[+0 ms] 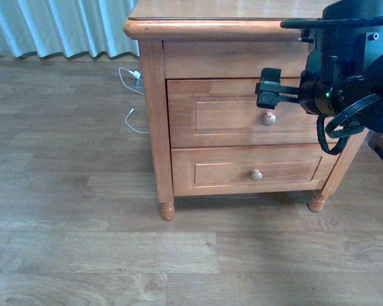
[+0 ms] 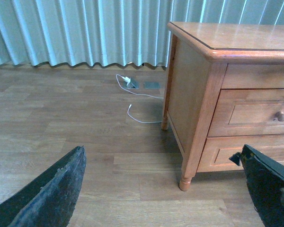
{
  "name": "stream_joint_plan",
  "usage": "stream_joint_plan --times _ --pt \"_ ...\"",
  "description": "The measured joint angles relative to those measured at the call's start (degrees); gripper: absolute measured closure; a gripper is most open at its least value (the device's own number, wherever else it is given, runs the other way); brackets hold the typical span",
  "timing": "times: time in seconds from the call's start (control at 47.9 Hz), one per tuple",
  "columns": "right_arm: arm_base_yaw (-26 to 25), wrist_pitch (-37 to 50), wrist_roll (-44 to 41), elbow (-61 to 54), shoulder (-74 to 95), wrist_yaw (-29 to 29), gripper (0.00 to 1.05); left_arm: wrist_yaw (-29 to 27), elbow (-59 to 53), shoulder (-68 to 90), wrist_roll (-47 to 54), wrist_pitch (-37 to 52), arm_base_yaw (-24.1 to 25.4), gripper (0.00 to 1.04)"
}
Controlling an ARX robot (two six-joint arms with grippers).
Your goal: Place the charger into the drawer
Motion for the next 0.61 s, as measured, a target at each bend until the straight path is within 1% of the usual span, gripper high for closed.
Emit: stream_joint_plan --times 0.146,0.313,0.376,0.418,0.501,0.605 --pt "-0.3 0.0 0.1 0.0 0.0 -0.3 0.08 0.0 0.0 0.0 0.0 0.0 0.0 0.06" --pt "-1.6 0.8 0.7 -2.8 -2.7 -3.1 0.08 0.0 0.0 0.0 0.0 0.0 0.0 0.06" --pt "-2.5 0.7 0.7 -6.0 -6.4 -5.8 0.08 0.0 0.0 0.0 0.0 0.0 0.0 0.06" --pt "-3.1 -0.3 0.1 -9.2 -10.3 -8.9 0.08 0.0 0.0 0.0 0.0 0.0 0.0 0.06" --pt "-3.3 -0.7 -1.3 -13.1 -14.7 -11.7 0.08 0.0 0.0 0.0 0.0 0.0 0.0 0.06" --pt "-3.0 -3.1 -4.0 -21.0 -23.8 -17.3 0.08 0.0 0.0 0.0 0.0 0.0 0.0 0.06"
